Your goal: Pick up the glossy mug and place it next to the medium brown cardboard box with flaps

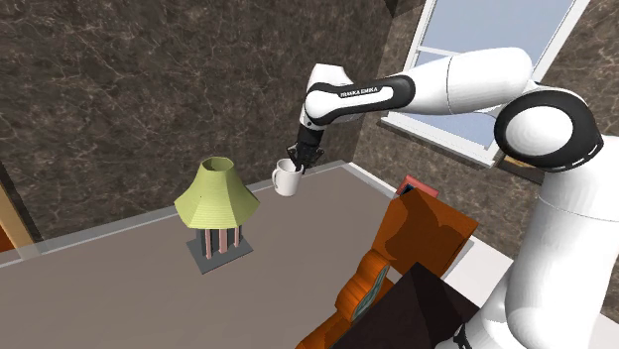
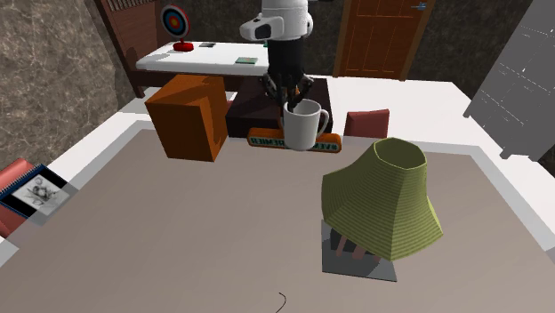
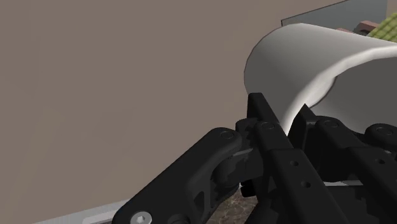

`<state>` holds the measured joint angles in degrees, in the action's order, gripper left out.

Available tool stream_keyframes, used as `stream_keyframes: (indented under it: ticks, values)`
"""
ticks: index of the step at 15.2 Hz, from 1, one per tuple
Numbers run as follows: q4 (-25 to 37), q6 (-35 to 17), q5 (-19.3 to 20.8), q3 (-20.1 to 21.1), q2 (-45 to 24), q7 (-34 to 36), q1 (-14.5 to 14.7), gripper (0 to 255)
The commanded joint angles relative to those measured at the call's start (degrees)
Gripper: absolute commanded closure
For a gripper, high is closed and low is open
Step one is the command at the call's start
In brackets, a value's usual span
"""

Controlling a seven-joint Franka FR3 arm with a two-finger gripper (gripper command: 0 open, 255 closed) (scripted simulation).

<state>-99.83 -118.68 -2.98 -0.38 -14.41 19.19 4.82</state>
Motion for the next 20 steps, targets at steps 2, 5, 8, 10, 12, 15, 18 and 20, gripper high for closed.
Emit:
stream_keyframes:
  ticks: [2, 5, 8, 10, 12, 15, 18, 20]
  values:
    - [1.6, 2.1, 0.1, 0.0, 0.5, 0.1, 0.0, 255]
    - [3.2, 4.2, 0.1, 0.0, 1.0, 0.2, 0.0, 255]
    - [-1.5, 3.5, -0.1, -0.6, 4.9, -1.4, -0.9, 255]
    - [-6.3, 2.4, -0.3, -1.3, 8.6, -3.1, -1.9, 255]
    - [-10.7, 1.6, -0.4, -2.0, 12.1, -4.9, -2.8, 255]
    - [-16.7, 0.7, -0.3, -3.3, 17.1, -7.5, -4.1, 255]
    - [-22.1, 0.2, 0.0, -4.8, 21.8, -10.3, -5.5, 255]
    - [-25.3, 0.1, 0.4, -6.0, 24.9, -12.2, -6.5, 255]
